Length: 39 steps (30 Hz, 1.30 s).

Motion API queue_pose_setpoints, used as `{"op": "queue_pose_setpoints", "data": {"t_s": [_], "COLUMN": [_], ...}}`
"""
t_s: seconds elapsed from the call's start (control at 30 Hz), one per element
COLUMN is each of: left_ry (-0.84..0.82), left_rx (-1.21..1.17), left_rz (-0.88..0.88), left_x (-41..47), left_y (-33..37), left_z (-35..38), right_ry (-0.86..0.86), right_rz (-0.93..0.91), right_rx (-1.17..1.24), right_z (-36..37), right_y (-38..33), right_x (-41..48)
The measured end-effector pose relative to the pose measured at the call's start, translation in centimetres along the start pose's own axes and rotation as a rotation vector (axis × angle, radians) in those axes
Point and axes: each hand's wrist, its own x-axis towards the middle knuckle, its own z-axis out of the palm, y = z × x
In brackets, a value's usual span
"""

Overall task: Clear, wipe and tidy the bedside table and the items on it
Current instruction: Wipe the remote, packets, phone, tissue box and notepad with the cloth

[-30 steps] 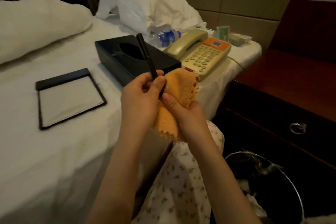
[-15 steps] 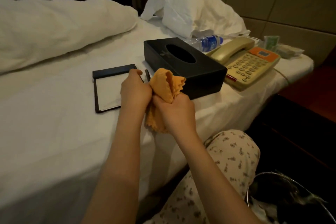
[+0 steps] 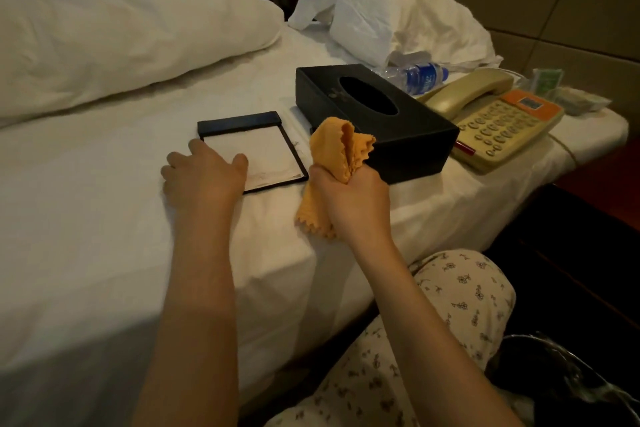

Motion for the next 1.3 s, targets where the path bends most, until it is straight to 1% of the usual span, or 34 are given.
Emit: {"op": "queue_pose_setpoints", "data": {"t_s": [0.13,0.2,0.27,0.33,0.4,0.5,0.57,0.67,0.8,0.97,1.03,1.13,1.2,1.3], "left_ry": [-0.075,-0.133,-0.185,-0.243,-0.281,-0.228,-0.208,-0.277,-0.387,-0.563,-0.665,-0.776,-0.844,-0.943], "left_rx": [-0.072,-0.189,-0.418,-0.732,-0.969,-1.243,-1.352,-1.430,-1.482,-1.428,-1.394,-1.337,-1.309,-1.268], "left_rz": [-0.084,-0.104,-0.110,-0.172,-0.216,-0.215,-0.198,-0.108,0.005,0.066,0.084,0.094,0.108,0.129], "left_x": [1.5,2.2,2.2,2.0,1.4,0.9,0.3,-0.8,-2.7,-5.4,-6.8,-8.9,-10.2,-12.1], "left_y": [0.3,0.2,0.1,0.2,0.6,0.9,1.3,2.3,4.0,6.7,8.1,10.0,11.0,12.4], "left_z": [-0.5,-0.7,-0.8,-1.0,-1.4,-1.8,-2.3,-3.0,-3.7,-3.2,-2.3,-0.6,0.5,2.0], "right_ry": [-0.052,-0.068,-0.077,-0.082,-0.088,-0.084,-0.077,-0.072,-0.012,0.175,0.198,0.191,0.199,0.260], "right_rz": [0.009,0.009,0.017,0.019,0.023,0.050,0.098,0.116,0.126,0.175,0.229,0.258,0.258,0.269], "right_rx": [-0.074,-0.087,-0.062,-0.037,-0.020,0.066,0.221,0.455,0.651,0.754,0.810,0.926,0.945,0.927], "right_z": [-0.2,-0.3,-0.4,-0.4,-0.5,-0.8,-1.2,-2.3,-5.0,-9.1,-10.7,-13.4,-15.2,-17.7], "right_y": [-0.3,-0.4,-0.5,-0.5,-0.7,-1.1,-1.5,-2.2,-2.4,-0.9,-0.2,1.0,2.1,3.7], "right_x": [0.2,0.3,0.4,0.3,0.3,0.3,0.2,-0.2,-0.4,-0.3,-0.4,-1.2,-2.0,-3.7]}}
